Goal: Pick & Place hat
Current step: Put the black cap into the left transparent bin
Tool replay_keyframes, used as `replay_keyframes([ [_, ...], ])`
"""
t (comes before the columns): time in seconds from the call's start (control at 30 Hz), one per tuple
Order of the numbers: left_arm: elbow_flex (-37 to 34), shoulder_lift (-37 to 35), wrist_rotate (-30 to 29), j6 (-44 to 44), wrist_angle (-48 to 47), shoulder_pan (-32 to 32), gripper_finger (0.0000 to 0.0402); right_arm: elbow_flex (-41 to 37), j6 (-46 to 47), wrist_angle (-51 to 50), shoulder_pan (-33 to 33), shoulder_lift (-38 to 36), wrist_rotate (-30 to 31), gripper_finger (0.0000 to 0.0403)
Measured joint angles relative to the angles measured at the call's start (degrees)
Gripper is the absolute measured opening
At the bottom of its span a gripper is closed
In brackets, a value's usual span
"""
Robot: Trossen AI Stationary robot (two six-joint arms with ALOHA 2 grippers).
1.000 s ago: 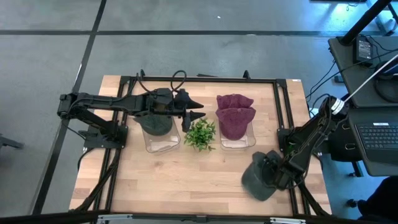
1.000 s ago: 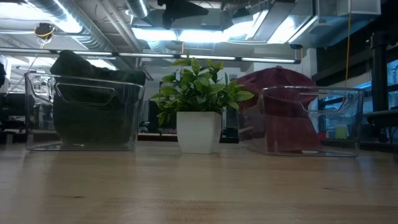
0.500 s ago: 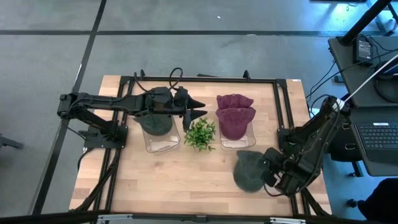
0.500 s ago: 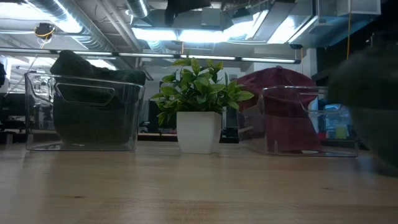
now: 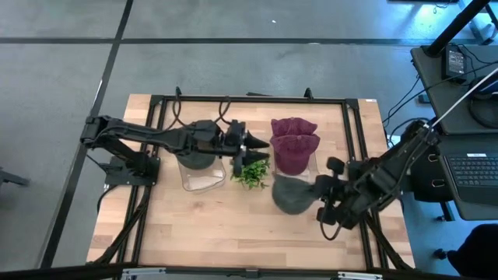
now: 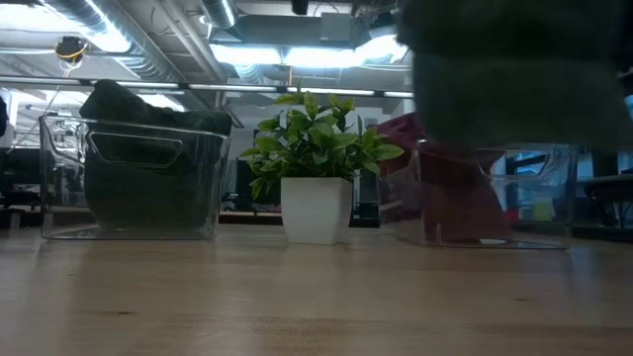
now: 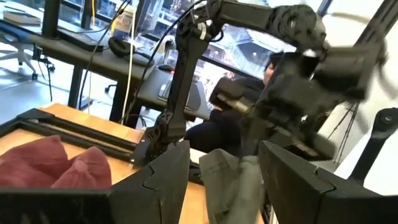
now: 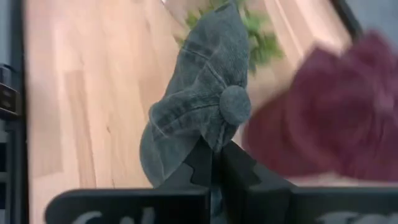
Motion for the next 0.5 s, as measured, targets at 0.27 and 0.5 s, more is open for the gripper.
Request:
replay_keyframes([
  [0.27, 9.1, 7.0, 3.9, 1.5, -1.8, -1.4, 0.0187, 4.0, -22.0, 11.6, -6.7, 0.0, -1.8, 0.0011],
  [0.5, 16.1, 9.2, 5.6, -0.4, -11.2, -1.4, 0.0187, 4.5, -27.6, 12.7, -10.8, 0.0, -1.8, 0.0011],
])
